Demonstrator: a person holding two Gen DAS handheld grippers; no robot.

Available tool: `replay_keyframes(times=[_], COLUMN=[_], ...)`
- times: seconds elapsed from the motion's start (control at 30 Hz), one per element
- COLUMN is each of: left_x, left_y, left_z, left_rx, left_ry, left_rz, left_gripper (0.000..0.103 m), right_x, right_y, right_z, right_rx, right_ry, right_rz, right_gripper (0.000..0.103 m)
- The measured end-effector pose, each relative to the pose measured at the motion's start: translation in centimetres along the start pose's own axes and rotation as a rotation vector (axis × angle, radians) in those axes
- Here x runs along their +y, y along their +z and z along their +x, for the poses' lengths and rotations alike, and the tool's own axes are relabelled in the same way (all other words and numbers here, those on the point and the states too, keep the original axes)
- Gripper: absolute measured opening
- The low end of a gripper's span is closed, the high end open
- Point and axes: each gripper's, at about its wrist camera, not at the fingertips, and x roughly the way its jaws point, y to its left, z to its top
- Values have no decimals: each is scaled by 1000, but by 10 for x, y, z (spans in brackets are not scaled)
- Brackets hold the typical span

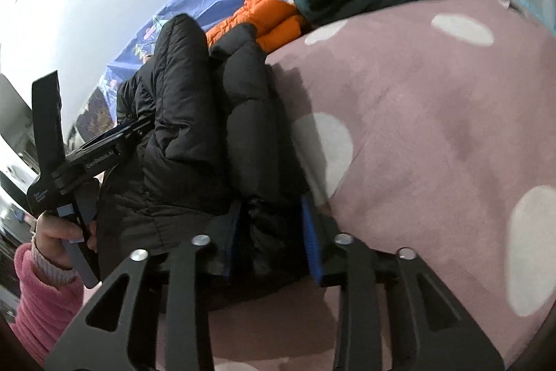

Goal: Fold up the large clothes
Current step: 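Lower the jacket bundle onto the bed with both grippers and flatten it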

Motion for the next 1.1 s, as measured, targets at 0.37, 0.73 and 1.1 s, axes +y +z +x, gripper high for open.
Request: replay_keyframes(times=[0.37,0.73,1.1], left_x=[-3,-9,-47], left_y=[-2,-2,74], left_z=[5,6,1], left_rx=[0,-1,-74], left_ry=[-3,7,-67], left_rz=[-13,19,196], left_gripper=[91,88,37], right_x=[63,44,38], right_y=[1,-11,-13], right_z=[-15,47,44], right_rx=[-104,25,16], right_ry=[74,-51,-47], right_rz=[-267,-201,-198], right_gripper=[37,32,33])
